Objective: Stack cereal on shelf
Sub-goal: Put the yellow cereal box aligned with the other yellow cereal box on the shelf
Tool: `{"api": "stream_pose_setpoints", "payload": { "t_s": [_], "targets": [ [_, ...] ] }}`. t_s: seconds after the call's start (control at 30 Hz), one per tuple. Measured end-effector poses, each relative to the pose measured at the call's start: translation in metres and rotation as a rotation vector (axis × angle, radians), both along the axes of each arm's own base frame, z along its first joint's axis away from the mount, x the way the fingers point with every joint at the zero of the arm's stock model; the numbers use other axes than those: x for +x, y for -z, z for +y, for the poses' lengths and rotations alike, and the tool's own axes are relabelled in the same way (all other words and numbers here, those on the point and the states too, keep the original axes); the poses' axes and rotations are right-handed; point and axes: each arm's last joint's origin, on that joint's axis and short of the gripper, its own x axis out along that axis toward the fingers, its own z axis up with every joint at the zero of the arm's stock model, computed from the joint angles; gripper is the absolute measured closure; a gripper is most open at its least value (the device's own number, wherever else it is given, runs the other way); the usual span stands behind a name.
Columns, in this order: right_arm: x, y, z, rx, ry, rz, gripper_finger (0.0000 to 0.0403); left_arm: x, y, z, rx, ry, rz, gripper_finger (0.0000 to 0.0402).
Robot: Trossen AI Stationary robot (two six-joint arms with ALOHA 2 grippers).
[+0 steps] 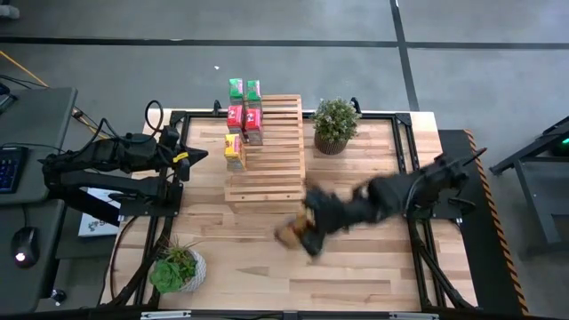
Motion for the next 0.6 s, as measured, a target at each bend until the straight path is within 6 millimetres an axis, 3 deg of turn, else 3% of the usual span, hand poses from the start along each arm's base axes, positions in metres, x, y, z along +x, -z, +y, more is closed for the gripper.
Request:
{"api": "stream_pose_setpoints", "payload": {
  "t_s": [0.13, 0.27, 0.43, 0.6],
  "targets": [
    [0.016, -0.01, -0.06, -0.023, 0.191, -0.072, 0.0274, 0.0, -0.001, 0.0, -0.014, -0.007, -0.013, 0.0401],
    [0.039, 0.003, -0.106, -0.021, 0.27, -0.04, 0.0274, 0.002, -0.003, 0.0, -0.019, -0.009, -0.047, 0.0401],
    [0.052, 0.013, -0.137, -0.054, 0.299, -0.025, 0.0274, 0.003, -0.008, 0.0, -0.019, -0.008, -0.099, 0.0402],
    [0.053, 0.015, -0.148, -0.195, 0.196, -0.002, 0.0274, 0.005, -0.011, 0.0, -0.018, -0.01, -0.137, 0.0402]
  ]
}}
